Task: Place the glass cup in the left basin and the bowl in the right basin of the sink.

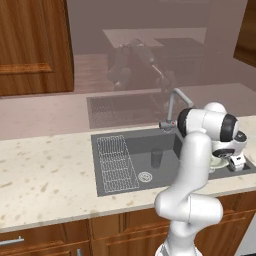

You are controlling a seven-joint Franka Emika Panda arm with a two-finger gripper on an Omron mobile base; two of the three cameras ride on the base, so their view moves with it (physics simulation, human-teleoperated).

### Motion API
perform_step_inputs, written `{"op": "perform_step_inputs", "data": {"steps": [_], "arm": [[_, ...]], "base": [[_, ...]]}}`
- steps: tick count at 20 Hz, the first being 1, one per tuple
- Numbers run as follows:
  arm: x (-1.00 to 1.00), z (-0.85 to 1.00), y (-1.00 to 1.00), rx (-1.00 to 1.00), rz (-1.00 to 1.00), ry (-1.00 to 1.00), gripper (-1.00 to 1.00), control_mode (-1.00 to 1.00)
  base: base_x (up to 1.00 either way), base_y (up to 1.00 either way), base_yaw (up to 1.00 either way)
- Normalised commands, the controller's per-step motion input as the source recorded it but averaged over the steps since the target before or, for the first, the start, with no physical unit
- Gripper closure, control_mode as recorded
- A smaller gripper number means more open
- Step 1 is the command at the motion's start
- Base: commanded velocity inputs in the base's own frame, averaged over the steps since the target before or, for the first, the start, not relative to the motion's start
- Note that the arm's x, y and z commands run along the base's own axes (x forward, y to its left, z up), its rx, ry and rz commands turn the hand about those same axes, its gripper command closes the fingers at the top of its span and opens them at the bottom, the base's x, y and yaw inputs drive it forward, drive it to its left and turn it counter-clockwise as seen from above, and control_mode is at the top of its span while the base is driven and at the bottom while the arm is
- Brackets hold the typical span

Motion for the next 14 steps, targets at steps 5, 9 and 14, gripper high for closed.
{"op": "perform_step_inputs", "data": {"steps": [5, 9, 14], "arm": [[-0.02, 0.46, -0.34, 0.12, 0.05, -0.08, -1.00, -1.00], [-0.04, 0.78, -0.38, 0.14, 0.07, -0.11, -1.00, -1.00], [-0.07, 0.98, -0.33, 0.15, 0.09, -0.12, -1.00, -1.00]], "base": [[0.00, 0.00, 0.00], [0.00, 0.00, 0.00], [0.00, 0.00, 0.00]]}}
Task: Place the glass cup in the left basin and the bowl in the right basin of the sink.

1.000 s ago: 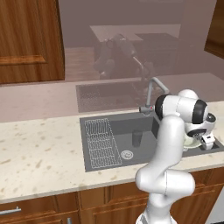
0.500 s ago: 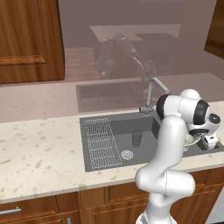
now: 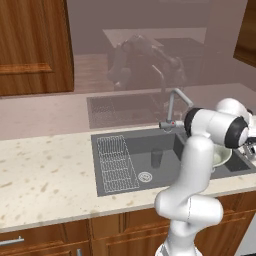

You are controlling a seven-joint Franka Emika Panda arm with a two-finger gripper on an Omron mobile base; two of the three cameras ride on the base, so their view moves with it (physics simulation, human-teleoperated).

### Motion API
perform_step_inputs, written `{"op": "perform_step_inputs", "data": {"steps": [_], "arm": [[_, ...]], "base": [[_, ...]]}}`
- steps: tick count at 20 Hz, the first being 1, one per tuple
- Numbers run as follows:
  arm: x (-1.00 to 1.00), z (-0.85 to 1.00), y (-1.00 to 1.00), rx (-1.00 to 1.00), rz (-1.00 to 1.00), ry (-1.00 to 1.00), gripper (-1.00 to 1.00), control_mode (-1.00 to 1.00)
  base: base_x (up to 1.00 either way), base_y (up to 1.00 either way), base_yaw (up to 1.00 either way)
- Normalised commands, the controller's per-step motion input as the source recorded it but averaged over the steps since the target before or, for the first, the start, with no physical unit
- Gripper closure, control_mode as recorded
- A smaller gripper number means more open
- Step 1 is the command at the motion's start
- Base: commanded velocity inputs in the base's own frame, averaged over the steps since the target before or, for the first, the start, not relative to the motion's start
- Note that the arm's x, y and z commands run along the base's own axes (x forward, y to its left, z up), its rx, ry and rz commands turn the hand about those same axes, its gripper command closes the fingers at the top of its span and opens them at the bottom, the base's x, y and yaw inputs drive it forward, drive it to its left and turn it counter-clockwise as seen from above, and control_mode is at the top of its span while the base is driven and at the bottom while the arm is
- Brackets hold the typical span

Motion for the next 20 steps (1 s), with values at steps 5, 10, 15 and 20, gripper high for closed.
{"op": "perform_step_inputs", "data": {"steps": [5, 10, 15, 20], "arm": [[0.00, 0.83, -0.18, 0.13, 0.11, -0.08, -1.00, -1.00], [0.00, 0.35, 0.07, 0.05, 0.14, -0.02, -1.00, -1.00], [-0.02, -0.04, 0.59, -0.01, 0.16, 0.00, -1.00, -1.00], [-0.03, -0.29, 0.83, -0.11, 0.17, 0.00, -1.00, -1.00]], "base": [[0.00, 0.00, 0.00], [0.00, 0.00, 0.00], [0.00, 0.00, 0.00], [0.00, 0.00, 0.00]]}}
